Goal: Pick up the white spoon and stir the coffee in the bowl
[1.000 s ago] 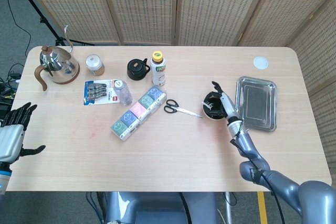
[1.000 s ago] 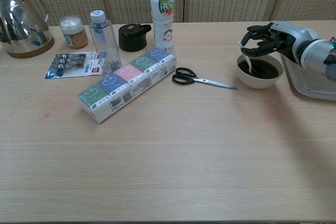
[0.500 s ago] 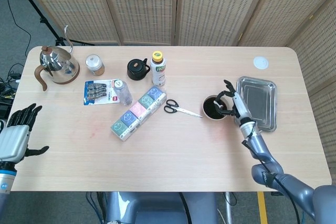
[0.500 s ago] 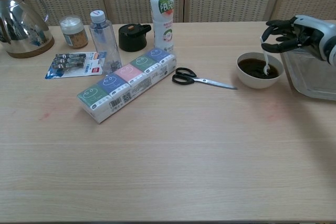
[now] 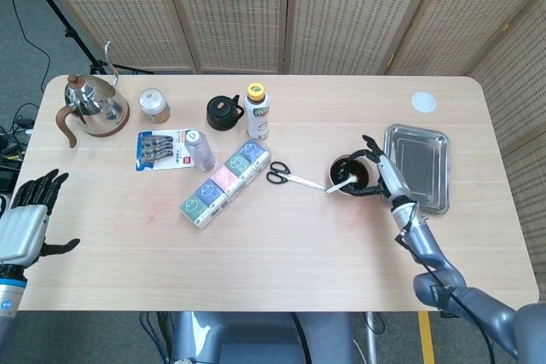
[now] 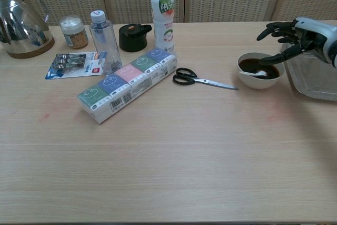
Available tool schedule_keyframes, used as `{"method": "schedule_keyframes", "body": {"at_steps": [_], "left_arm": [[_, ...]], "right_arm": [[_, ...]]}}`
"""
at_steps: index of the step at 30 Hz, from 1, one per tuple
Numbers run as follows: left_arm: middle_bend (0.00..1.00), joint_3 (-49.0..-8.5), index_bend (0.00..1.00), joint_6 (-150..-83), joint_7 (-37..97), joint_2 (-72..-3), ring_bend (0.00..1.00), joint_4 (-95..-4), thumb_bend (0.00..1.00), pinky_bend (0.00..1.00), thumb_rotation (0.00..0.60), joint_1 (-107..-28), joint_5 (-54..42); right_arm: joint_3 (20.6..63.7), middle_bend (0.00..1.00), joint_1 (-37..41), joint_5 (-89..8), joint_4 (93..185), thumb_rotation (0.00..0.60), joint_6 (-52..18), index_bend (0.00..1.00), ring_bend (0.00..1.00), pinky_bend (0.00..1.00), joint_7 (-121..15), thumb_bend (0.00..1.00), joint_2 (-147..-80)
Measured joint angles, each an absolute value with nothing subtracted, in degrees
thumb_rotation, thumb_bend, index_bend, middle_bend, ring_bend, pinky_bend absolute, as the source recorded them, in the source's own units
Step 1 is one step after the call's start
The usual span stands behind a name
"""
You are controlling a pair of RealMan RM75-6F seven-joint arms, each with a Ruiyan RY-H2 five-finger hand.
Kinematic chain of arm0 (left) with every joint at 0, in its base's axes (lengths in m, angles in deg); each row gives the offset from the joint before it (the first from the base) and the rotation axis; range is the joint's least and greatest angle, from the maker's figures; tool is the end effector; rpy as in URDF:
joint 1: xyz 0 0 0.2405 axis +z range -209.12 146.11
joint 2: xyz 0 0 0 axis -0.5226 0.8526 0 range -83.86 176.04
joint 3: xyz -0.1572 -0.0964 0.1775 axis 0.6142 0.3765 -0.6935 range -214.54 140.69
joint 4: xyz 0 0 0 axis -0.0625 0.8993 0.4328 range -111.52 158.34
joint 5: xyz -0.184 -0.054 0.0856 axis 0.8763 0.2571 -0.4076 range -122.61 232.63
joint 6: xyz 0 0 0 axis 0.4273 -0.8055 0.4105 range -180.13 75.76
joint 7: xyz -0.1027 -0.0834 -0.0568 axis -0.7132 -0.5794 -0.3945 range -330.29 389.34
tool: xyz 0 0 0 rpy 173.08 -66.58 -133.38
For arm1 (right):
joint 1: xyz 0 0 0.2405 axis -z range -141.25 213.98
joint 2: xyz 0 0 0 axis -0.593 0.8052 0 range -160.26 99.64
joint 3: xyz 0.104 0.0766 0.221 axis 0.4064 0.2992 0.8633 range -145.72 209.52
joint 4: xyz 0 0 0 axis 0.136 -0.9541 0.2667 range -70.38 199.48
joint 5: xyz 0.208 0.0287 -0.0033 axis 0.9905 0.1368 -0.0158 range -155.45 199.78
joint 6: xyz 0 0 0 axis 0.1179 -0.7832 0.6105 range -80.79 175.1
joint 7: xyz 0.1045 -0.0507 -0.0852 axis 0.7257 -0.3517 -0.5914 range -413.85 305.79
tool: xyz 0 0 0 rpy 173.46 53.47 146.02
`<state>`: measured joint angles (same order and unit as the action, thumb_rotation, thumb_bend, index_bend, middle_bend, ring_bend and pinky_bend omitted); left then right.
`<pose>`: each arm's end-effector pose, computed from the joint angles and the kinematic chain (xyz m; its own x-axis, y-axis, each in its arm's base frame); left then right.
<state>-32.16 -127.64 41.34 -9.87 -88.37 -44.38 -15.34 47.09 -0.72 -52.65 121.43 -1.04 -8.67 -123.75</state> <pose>-0.2623 0.2150 0.1629 0.3626 0.1458 0.9205 0.9253 0.0614 -0.3743 -0.2474 -0.3916 0.0087 -0.3406 -0.2896 0.8945 -0.9367 0.0218 -0.3495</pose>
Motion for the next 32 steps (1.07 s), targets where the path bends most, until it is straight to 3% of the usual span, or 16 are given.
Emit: {"method": "schedule_keyframes", "body": {"at_steps": [13,26,32], "left_arm": [[0.0,-32.91,0.0,-128.13,40.51,-9.45,0.0,-88.21,0.0,0.0,0.6,-43.72,-17.16],[0.0,-35.05,0.0,-131.13,40.56,-9.86,0.0,-87.61,0.0,0.0,0.6,-40.88,-19.84],[0.0,-35.59,0.0,-133.0,41.38,-10.76,0.0,-86.55,0.0,0.0,0.6,-39.84,-21.29]], "right_arm": [[45.2,0.0,1.87,-55.07,125.73,0.6,-8.26,0.18,0.0,0.0,-22.03,0.0,-118.54],[37.24,0.0,14.12,-66.36,127.32,0.6,-36.65,0.15,0.0,0.0,-49.29,0.0,-112.82],[32.84,0.0,19.97,-69.88,134.52,0.6,-42.12,0.13,0.0,0.0,-51.55,0.0,-109.32]]}}
